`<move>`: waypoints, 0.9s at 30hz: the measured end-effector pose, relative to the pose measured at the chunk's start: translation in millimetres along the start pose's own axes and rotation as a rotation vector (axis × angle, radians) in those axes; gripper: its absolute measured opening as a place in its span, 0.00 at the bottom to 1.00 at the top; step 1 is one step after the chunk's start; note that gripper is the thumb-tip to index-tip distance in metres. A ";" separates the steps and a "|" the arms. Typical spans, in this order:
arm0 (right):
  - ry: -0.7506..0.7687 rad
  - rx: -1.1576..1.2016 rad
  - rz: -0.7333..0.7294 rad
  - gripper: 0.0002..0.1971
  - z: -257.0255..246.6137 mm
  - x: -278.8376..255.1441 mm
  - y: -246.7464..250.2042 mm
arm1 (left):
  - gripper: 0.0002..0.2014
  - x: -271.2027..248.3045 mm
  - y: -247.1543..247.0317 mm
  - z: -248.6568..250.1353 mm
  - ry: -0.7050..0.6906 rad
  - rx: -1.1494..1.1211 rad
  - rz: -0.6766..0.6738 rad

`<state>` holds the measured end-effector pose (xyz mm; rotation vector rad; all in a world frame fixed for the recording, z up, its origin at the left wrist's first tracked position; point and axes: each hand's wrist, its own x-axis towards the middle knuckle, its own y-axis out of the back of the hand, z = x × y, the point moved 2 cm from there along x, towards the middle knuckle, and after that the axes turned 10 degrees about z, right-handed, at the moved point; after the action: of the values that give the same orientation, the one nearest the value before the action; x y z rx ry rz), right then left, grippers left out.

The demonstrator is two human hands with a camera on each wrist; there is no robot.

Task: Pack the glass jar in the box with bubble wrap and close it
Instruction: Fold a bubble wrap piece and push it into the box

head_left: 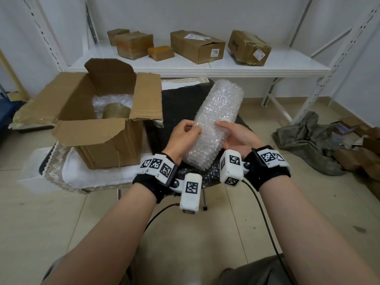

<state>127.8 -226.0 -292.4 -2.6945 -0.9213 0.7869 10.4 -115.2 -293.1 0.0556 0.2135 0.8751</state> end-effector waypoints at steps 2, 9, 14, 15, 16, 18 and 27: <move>-0.002 0.015 0.004 0.24 0.5 1.9 2.8 | 0.24 4.0 2.1 -3.8 0.010 0.016 0.005; 0.049 0.175 0.012 0.20 -6.0 1.1 8.0 | 0.26 9.7 8.0 -9.6 0.059 0.081 -0.253; 0.055 0.296 0.096 0.24 -6.4 2.0 7.1 | 0.24 6.5 7.4 -0.1 0.029 -0.098 -0.224; 0.060 0.309 0.102 0.26 -7.1 -0.2 6.4 | 0.24 5.5 7.0 1.4 0.021 -0.125 -0.243; 0.072 0.322 0.101 0.29 -8.8 -2.1 7.4 | 0.24 4.1 7.3 2.8 0.014 -0.131 -0.268; 0.106 0.372 0.090 0.35 -13.9 -6.8 14.0 | 0.24 3.1 10.1 4.3 -0.005 -0.090 -0.312; 0.147 0.396 0.093 0.24 -34.1 -27.8 27.3 | 0.17 3.4 17.6 -1.1 -0.057 0.005 -0.239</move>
<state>141.7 -264.8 -261.1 -2.4190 -0.5433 0.6925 -1.1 -101.4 -292.4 0.0584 0.1654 0.6344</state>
